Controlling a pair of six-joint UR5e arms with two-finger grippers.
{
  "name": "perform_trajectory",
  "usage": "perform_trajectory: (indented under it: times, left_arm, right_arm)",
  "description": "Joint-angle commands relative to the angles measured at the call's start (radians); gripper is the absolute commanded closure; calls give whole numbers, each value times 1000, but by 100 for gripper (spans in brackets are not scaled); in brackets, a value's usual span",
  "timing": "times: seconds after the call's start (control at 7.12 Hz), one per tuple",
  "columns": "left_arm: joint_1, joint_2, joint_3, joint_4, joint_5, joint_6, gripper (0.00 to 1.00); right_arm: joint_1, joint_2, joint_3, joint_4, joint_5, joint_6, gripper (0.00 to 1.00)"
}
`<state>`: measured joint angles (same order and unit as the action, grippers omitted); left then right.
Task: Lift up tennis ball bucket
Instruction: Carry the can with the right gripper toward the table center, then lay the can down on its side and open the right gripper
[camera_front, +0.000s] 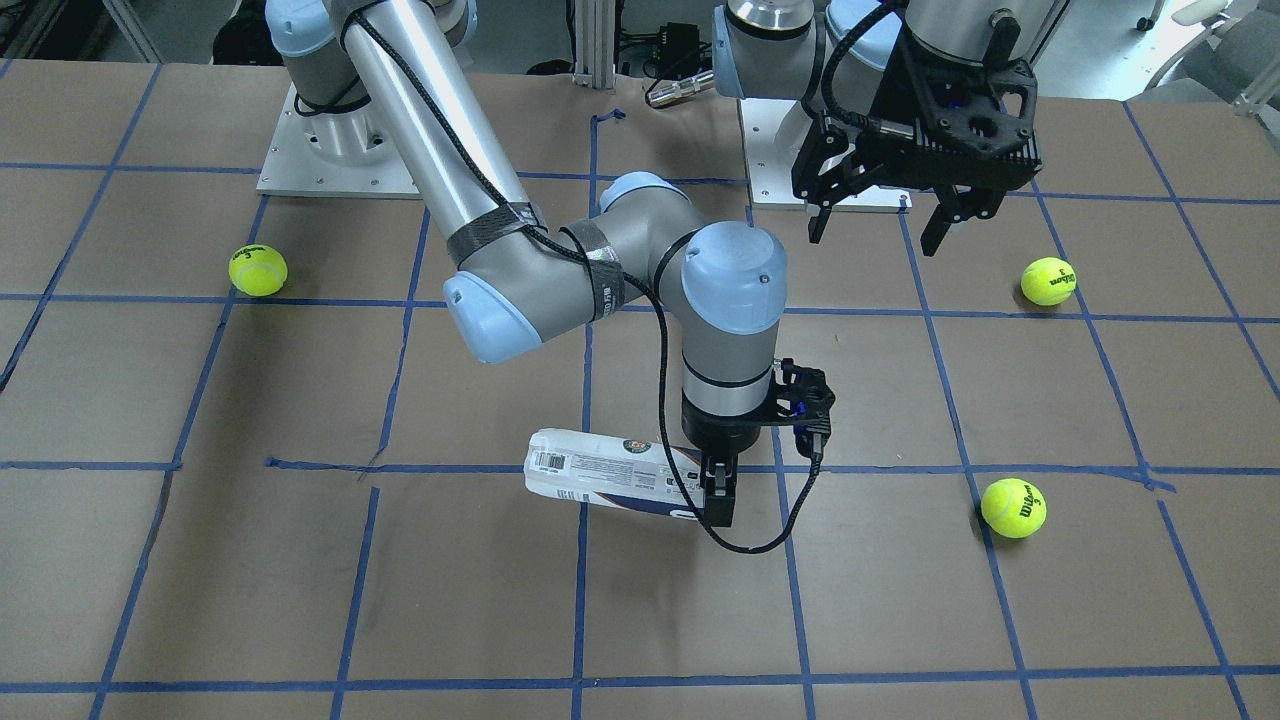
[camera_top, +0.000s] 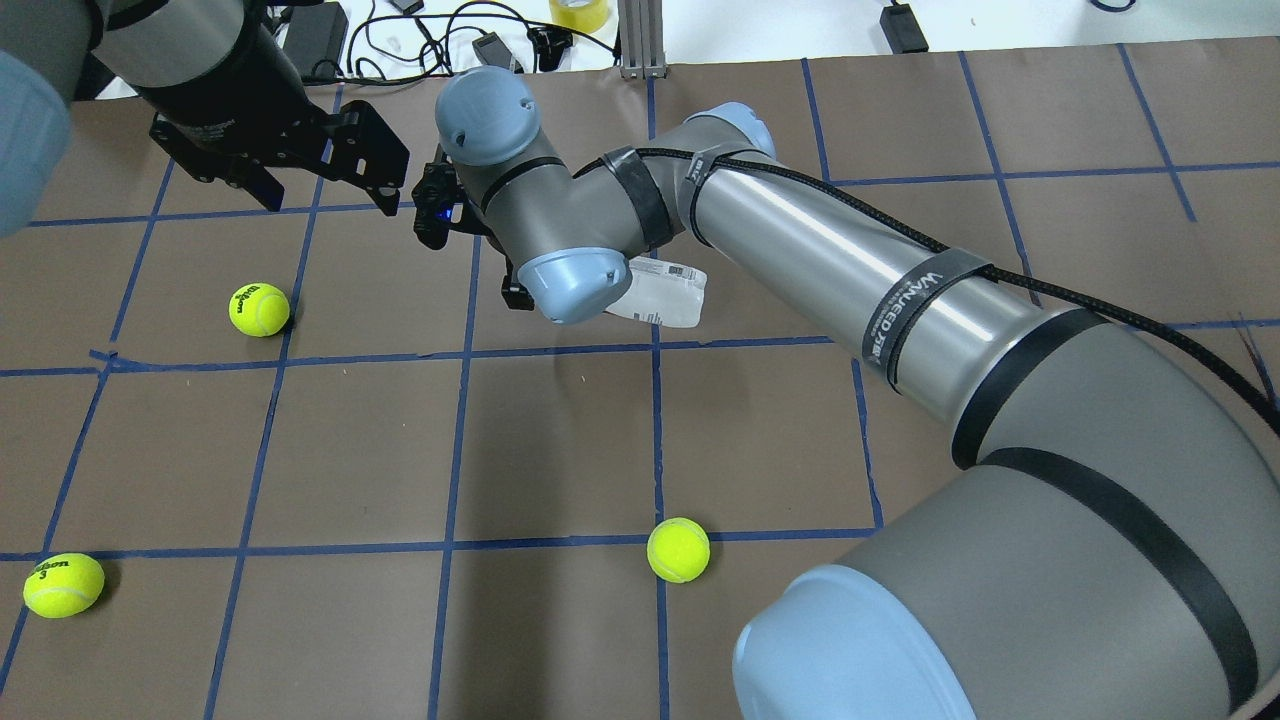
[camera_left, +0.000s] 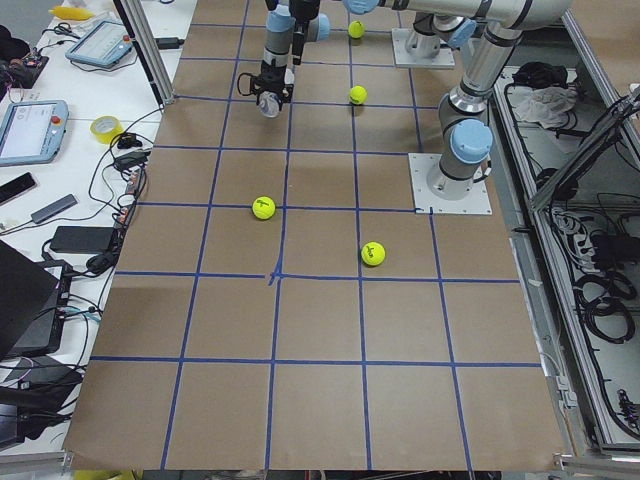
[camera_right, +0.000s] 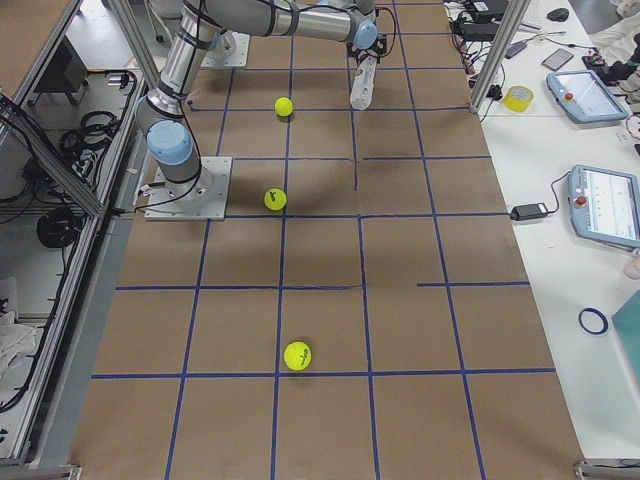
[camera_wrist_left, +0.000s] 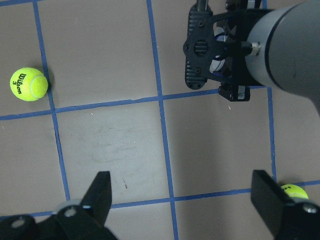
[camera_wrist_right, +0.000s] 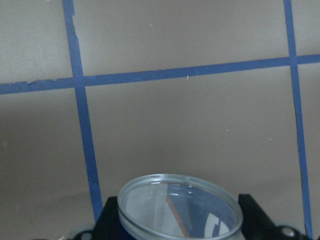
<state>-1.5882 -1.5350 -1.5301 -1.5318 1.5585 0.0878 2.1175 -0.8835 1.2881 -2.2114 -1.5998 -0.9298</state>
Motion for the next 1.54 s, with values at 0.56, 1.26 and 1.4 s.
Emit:
perform_trajectory:
  times: [0.56, 1.26, 1.4]
  left_arm:
    - [-6, -4, -28, 9, -6, 44, 0]
    - [14, -14, -48, 6, -8, 41, 0]
    - [14, -39, -54, -4, -8, 44, 0]
  right_arm:
    - [9, 0, 74, -88, -8, 9, 19]
    - [-124, -67, 76, -73, 115, 12, 0]
    - [-202, -90, 79, -61, 197, 17, 0]
